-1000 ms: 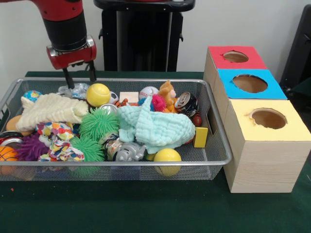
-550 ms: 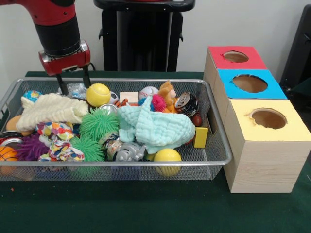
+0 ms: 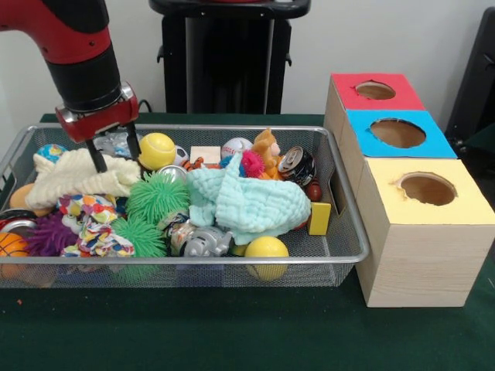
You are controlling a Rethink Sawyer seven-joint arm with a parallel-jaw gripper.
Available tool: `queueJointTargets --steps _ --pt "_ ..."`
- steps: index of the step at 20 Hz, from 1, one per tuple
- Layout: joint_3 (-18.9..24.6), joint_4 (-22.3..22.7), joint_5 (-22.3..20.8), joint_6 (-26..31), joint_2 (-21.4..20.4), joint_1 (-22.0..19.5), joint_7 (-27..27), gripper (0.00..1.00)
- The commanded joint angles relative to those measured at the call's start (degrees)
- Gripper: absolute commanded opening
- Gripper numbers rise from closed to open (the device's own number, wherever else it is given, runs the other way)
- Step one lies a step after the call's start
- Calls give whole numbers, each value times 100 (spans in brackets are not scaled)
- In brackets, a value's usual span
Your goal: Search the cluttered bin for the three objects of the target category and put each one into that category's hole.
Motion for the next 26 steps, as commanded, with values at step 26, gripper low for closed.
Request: queueJointTargets --steps 26 --pt "-10 -586 375 1283 250 -115 -2384 100"
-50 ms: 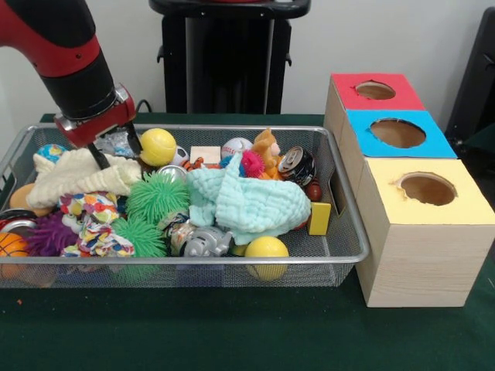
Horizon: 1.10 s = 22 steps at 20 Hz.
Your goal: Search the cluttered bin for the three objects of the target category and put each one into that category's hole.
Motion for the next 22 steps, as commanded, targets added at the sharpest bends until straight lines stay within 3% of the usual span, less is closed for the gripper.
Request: queueJointTargets --steps 1,16,22 --pt "1 -420 87 785 -41 54 -1838 100" --pt "30 -1026 -26 972 386 227 -2175 100" --pt "-20 -845 9 1007 373 165 -2124 100"
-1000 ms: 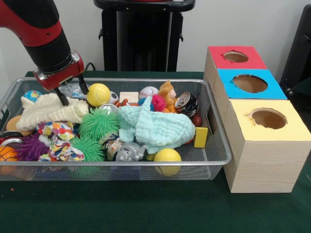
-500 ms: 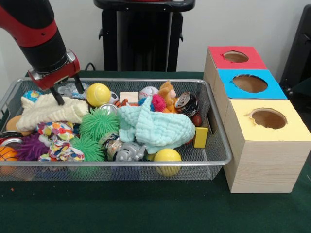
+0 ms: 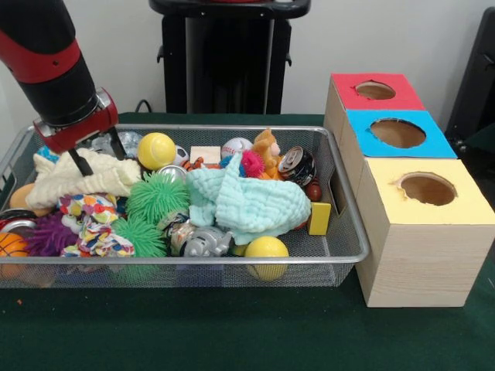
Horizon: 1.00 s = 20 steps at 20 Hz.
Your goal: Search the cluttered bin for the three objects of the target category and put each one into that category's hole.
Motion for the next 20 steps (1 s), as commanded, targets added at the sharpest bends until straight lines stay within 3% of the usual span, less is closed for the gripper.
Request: queueJointTargets --steps 1,7,20 --pt "-22 -207 9 601 220 36 -2074 100" --pt "-48 207 6 440 94 -115 -1917 100" --pt "45 527 84 436 -247 -216 -1770 100"
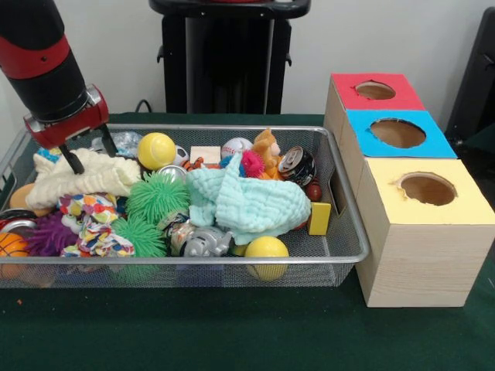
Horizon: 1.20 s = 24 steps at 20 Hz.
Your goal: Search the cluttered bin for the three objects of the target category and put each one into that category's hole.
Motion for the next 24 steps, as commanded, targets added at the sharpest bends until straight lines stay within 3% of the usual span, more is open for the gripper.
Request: queueJointTargets --steps 1,10,14,24 --pt "53 512 86 421 -215 -82 -1741 100" --pt "53 1191 24 48 -327 -153 -1384 100" --pt "3 1414 -80 -168 -193 -172 -1236 100" --pt "-190 1331 -439 -533 432 -312 -1319 100"
